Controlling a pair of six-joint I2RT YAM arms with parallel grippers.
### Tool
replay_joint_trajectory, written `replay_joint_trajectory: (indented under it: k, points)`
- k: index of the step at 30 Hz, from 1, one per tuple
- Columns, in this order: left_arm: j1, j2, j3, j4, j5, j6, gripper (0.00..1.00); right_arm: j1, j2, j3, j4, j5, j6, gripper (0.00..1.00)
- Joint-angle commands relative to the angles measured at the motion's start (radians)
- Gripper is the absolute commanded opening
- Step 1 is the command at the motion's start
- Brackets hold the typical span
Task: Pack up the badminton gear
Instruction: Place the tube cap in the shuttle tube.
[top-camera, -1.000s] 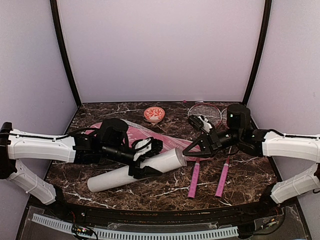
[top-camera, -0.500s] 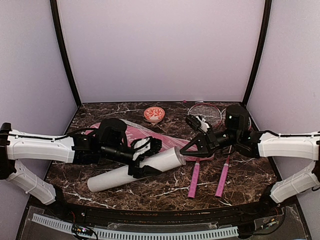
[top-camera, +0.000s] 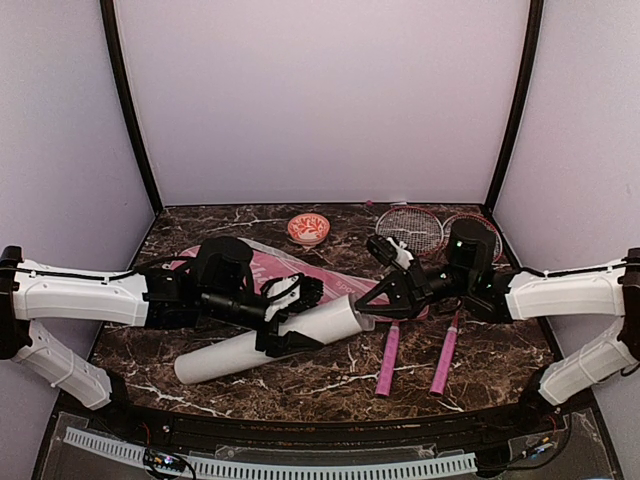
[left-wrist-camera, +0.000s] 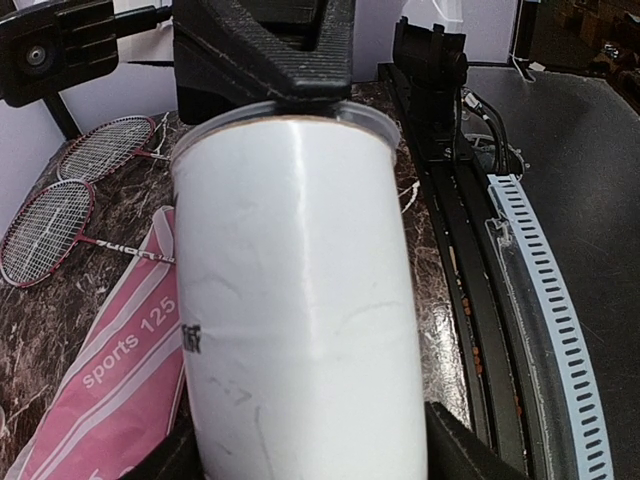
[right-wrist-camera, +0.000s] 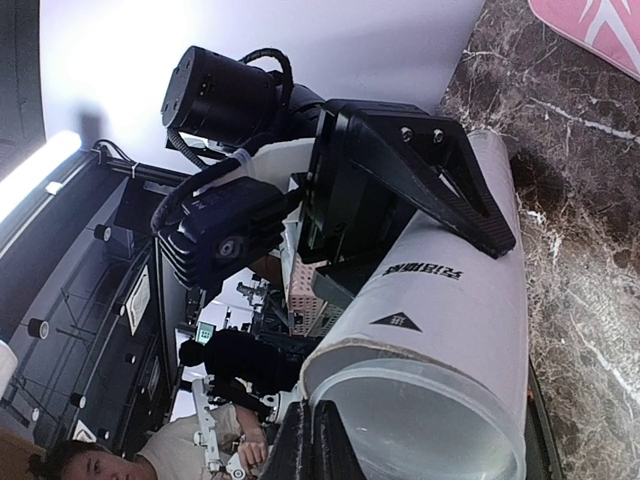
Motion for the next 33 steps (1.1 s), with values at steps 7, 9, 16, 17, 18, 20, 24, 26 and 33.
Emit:
replay_joint_trajectory:
  k: [7,9,16,17,18,20,24,26,33]
  points:
    - [-0.006,-0.046,-0.003,0.087,0.022,0.000,0.67,0.032,0.032,-0.027,0.217,0.007,0.111,0.00]
    - [-0.006,-0.050,-0.004,0.096,0.021,-0.003,0.67,0.033,0.036,-0.034,0.227,0.012,0.116,0.00]
    - [-0.006,-0.063,-0.003,0.110,0.034,-0.011,0.67,0.037,0.049,-0.035,0.250,0.030,0.126,0.00]
    - [-0.006,-0.066,-0.005,0.111,0.038,-0.013,0.67,0.037,0.052,-0.033,0.252,0.034,0.128,0.00]
    - [-0.006,-0.068,-0.007,0.115,0.041,-0.015,0.67,0.037,0.057,-0.031,0.260,0.037,0.132,0.00]
    - [-0.006,-0.075,-0.009,0.118,0.043,-0.020,0.67,0.037,0.066,-0.026,0.278,0.041,0.145,0.00]
    - [-0.006,-0.087,-0.011,0.126,0.040,-0.023,0.67,0.037,0.080,-0.018,0.295,0.050,0.159,0.00]
    - [-0.006,-0.094,-0.016,0.136,0.043,-0.025,0.67,0.037,0.085,-0.014,0.300,0.056,0.162,0.00]
    - [-0.006,-0.093,-0.016,0.148,0.040,-0.031,0.67,0.046,0.117,-0.007,0.410,0.074,0.239,0.00]
